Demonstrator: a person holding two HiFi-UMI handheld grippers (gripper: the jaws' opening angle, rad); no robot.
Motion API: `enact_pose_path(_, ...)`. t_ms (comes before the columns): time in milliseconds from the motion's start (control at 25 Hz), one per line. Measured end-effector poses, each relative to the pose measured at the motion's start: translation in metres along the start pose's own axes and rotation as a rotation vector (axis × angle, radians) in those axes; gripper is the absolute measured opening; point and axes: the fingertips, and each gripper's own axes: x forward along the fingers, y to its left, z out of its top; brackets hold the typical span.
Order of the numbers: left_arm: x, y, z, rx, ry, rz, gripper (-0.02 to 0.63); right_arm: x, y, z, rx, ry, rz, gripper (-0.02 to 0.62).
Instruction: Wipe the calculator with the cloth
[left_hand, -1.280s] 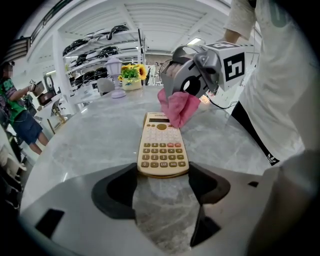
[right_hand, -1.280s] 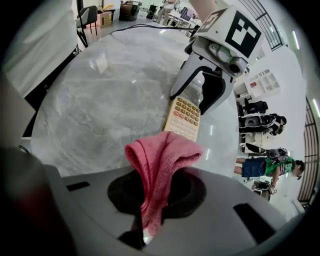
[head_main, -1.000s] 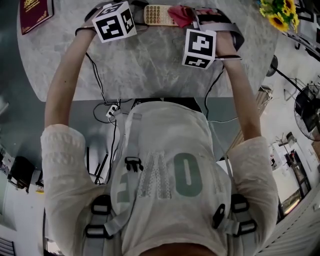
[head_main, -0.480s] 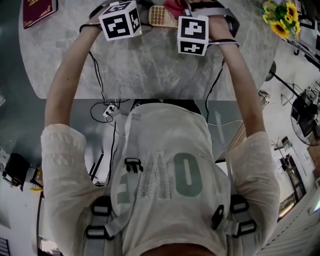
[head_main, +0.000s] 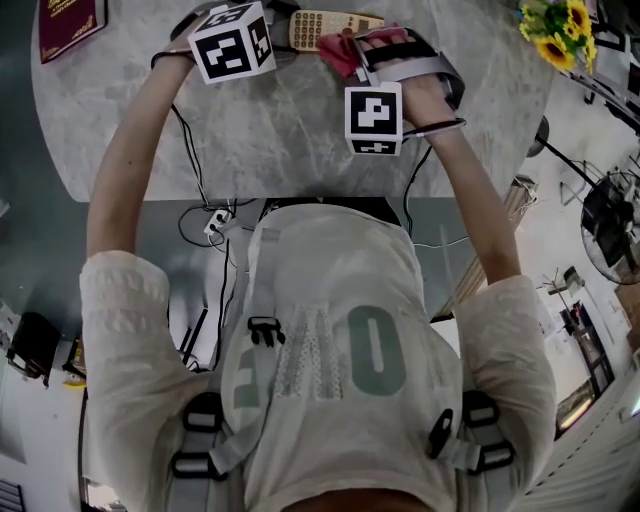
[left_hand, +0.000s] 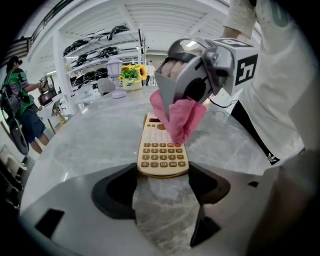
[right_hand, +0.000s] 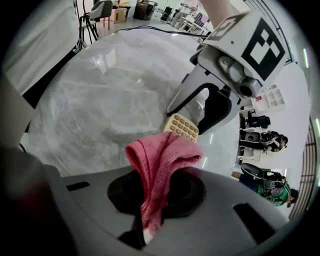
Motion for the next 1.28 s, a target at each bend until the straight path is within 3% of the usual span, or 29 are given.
enact_pose_path(440, 0.000, 0.000, 0.001, -0.001, 0.001, -0.002, 0.334, -0.006, 0.013, 0.004, 0.023, -0.023, 0.009, 0.054)
enact_pose_path(680, 0.000, 0.000, -0.001, -0.006, -0.005, 0.002, 0.333, 0.000, -0.050, -0.003, 0.122, -0.072, -0.048, 0.054)
enact_pose_path(880, 0.000, 0.002, 0.000, -0.004, -0.008, 0.003, 0.334, 0.011, -0.076, 0.005, 0.068, -0.090, -0.047, 0.054)
enact_pose_path(1120, -0.001, 0.001, -0.001, -0.001, -0.020, -0.003, 0.333, 0.023, -0.068, 0.017, -0.038, -0.082, -0.013, 0.054)
enact_pose_path(1280, -0.001, 0.001, 0.000, -0.002, -0.020, -0.003, 0.334, 0.028, -0.070, 0.017, -0.053, -0.061, -0.021, 0.054)
